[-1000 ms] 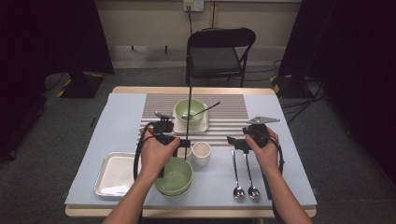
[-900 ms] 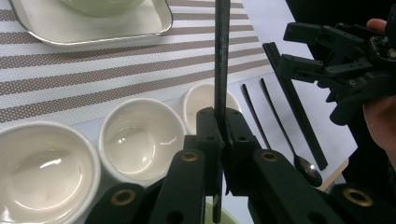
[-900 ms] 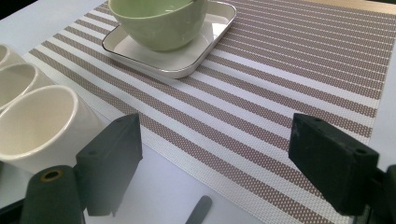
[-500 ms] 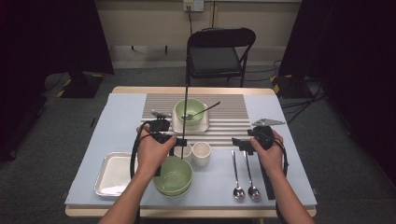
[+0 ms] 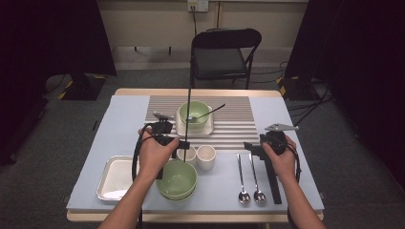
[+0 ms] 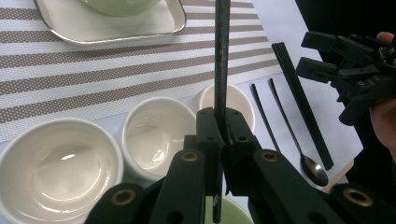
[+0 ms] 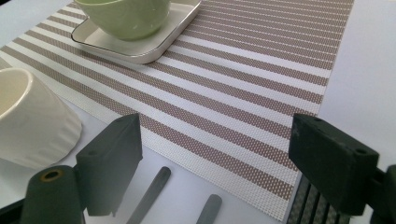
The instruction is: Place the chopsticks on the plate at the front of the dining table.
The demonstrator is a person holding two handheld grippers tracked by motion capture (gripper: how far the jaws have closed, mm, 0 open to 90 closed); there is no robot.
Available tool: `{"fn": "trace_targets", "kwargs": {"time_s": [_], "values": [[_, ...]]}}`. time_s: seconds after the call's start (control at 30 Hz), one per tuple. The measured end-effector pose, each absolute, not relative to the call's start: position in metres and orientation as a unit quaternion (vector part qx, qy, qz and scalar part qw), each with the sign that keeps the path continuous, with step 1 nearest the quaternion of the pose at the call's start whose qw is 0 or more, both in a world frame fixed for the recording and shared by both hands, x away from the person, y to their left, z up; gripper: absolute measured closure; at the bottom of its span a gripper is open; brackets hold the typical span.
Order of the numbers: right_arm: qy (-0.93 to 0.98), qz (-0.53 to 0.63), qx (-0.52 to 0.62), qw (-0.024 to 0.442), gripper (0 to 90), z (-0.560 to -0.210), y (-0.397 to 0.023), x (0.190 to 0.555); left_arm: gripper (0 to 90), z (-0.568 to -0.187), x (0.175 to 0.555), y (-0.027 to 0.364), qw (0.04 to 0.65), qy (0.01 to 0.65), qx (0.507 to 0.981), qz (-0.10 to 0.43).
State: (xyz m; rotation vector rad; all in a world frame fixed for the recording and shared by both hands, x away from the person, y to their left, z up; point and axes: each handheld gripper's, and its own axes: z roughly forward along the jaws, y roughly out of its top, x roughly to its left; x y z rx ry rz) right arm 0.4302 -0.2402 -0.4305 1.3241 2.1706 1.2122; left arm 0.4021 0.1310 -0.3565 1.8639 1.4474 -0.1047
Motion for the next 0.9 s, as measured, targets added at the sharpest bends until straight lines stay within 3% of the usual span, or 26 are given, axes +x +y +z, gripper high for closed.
{"fn": "trace_targets", "kwargs": {"time_s": [0.9], "values": [[0.754, 0.395, 0.494, 0.178, 16.2, -0.449, -0.276, 0.425, 86.8, -0.354, 0.404, 0.144, 0.374, 0.577, 0.725, -0.04]]}}
